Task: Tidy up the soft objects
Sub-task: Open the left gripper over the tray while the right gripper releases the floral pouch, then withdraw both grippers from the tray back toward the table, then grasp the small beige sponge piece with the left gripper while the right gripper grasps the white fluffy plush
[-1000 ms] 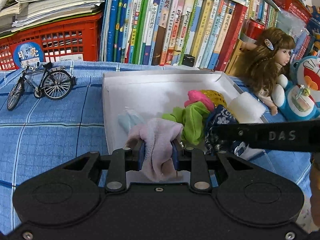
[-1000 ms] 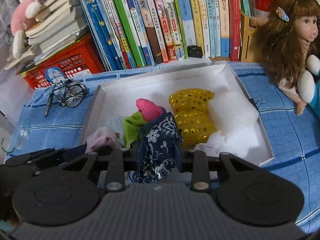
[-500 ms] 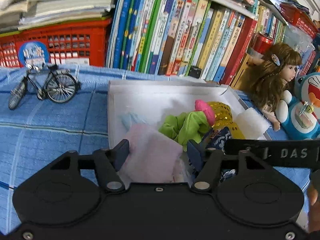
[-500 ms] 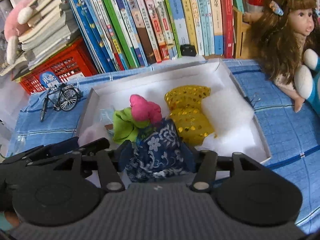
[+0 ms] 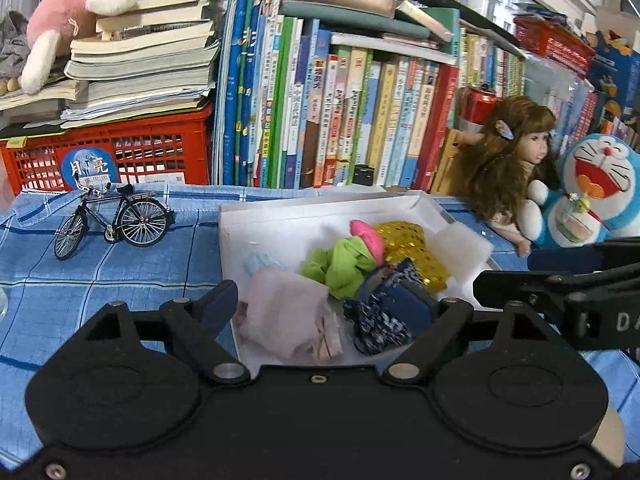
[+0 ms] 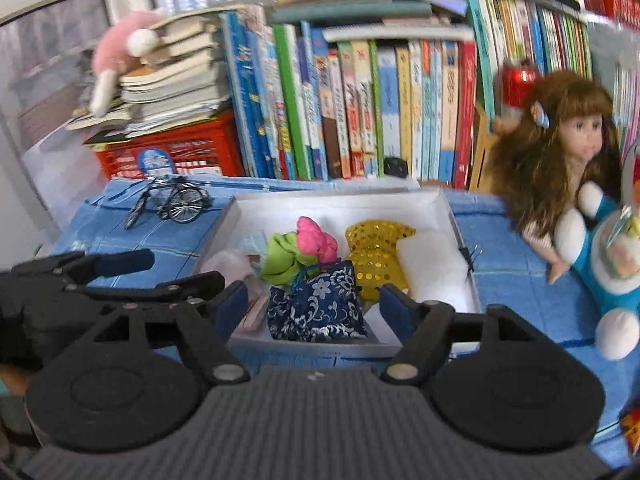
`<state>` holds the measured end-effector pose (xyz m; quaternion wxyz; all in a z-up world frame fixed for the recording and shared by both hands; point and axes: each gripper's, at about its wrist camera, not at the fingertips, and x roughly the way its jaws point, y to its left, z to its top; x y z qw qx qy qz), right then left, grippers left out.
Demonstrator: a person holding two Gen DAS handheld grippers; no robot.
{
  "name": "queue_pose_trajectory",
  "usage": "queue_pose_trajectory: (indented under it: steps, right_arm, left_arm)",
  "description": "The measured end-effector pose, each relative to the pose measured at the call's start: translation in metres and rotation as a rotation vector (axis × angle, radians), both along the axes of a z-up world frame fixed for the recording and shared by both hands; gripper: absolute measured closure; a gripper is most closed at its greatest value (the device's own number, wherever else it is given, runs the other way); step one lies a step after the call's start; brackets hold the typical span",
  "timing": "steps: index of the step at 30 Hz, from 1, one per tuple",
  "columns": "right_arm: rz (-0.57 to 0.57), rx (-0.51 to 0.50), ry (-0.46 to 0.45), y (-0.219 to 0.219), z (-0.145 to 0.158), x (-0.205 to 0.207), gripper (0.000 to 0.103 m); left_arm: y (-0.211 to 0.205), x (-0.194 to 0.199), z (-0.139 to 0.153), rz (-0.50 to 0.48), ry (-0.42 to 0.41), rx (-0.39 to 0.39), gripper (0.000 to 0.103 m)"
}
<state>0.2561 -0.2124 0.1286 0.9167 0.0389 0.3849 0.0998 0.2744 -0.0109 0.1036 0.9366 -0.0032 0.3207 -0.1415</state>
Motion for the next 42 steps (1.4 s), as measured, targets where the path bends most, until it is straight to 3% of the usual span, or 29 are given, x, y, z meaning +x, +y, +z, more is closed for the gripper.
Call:
queue_pose_trajectory:
  steps: [22, 35, 42]
  right_arm:
    - [0.111, -0.055, -0.183, -0.026, 0.024, -0.124, 0.012]
    - [0.111, -0.155, -0.265, -0.076, 0.013, -0.194, 0.000]
    - [0.037, -0.183, -0.225, -0.108, -0.012, -0.206, 0.000]
  left_arm:
    - [0.017, -0.124, 0.029, -0.093, -0.107, -0.030, 0.013]
    - [0.061, -0.188, 0.015, -0.061, -0.179, -0.013, 0.008]
    - [0.091, -0.204, -0.011, 0.015, -0.163, 0.025, 0.007]
